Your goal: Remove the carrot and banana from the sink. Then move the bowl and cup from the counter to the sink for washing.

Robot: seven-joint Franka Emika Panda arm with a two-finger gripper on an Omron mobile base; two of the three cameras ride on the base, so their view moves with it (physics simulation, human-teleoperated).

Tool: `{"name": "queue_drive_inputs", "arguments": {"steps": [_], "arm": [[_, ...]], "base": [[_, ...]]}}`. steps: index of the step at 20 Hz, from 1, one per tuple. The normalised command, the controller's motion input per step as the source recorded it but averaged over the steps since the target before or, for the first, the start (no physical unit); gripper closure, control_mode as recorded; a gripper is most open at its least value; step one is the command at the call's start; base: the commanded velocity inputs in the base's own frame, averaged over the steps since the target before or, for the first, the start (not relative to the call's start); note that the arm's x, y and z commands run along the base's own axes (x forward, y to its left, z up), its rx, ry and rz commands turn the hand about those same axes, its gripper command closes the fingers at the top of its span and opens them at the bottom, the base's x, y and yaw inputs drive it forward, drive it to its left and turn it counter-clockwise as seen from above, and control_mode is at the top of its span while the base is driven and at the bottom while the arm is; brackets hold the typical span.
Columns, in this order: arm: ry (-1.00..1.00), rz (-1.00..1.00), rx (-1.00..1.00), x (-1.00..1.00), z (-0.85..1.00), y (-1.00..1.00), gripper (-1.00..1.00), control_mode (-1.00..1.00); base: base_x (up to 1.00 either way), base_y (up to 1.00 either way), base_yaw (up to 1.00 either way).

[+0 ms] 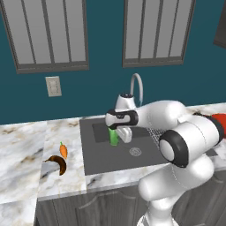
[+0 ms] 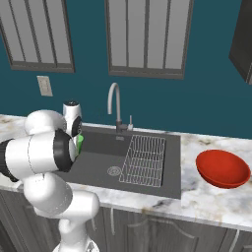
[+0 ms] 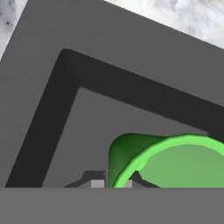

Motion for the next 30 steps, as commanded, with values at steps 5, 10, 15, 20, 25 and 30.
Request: {"name": "queue_drive_inputs", "arguments": {"steps": [5, 10, 15, 20, 25, 30], "arm": [[0.00, 0.00, 0.00, 0.22, -0.30, 0.13, 1.00, -1.00], [0.00, 0.00, 0.00, 0.17, -0.30, 0.09, 1.00, -1.00], [0.00, 0.00, 0.00, 0.20, -0.28, 0.04, 1.00, -1.00], [-0.02, 0.00, 0.00, 0.24, -0.23, 0.06, 1.00, -1.00], [-0.03, 0.00, 0.00, 0.28, -0.17, 0.08, 1.00, -1.00], [-0.03, 0.00, 0.00, 0.27, -0.18, 0.08, 1.00, -1.00]], "base": [[0.00, 0.00, 0.00], [0.00, 0.00, 0.00], [0.00, 0.00, 0.00], [0.00, 0.00, 0.00], [0.00, 0.00, 0.00], [0.00, 0.00, 0.00]]}}
